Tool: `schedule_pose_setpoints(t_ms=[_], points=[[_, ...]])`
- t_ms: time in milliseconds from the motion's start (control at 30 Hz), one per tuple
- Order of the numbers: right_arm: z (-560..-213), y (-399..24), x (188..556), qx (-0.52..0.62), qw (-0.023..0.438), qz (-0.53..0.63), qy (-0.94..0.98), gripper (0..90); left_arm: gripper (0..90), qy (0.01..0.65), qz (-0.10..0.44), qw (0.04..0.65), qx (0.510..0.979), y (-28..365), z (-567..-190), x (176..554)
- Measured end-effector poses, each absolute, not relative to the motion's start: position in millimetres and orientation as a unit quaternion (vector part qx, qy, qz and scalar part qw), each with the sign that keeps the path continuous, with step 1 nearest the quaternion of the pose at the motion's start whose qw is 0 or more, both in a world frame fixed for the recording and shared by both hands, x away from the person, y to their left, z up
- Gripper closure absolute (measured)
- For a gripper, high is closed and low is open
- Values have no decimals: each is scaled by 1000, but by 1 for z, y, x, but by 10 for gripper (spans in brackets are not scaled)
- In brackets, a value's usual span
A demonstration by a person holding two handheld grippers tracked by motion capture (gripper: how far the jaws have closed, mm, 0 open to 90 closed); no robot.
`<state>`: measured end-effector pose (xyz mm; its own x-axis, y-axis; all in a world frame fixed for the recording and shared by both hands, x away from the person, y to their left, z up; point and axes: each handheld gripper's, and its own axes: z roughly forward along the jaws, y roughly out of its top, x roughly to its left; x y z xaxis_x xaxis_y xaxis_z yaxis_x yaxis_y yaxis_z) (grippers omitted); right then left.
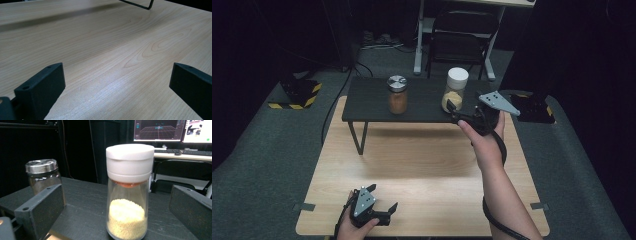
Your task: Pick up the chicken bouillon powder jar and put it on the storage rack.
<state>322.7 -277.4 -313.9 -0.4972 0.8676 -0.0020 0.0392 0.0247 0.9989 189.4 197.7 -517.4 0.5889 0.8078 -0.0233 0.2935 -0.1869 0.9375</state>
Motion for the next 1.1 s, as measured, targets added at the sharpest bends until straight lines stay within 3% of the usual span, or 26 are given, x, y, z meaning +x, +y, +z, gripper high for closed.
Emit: schedule_pose_setpoints(t_ms=[1100], points=[[-359,-318,263,324,351,613,629,1,4,377,257,508,731,195,-517,189]])
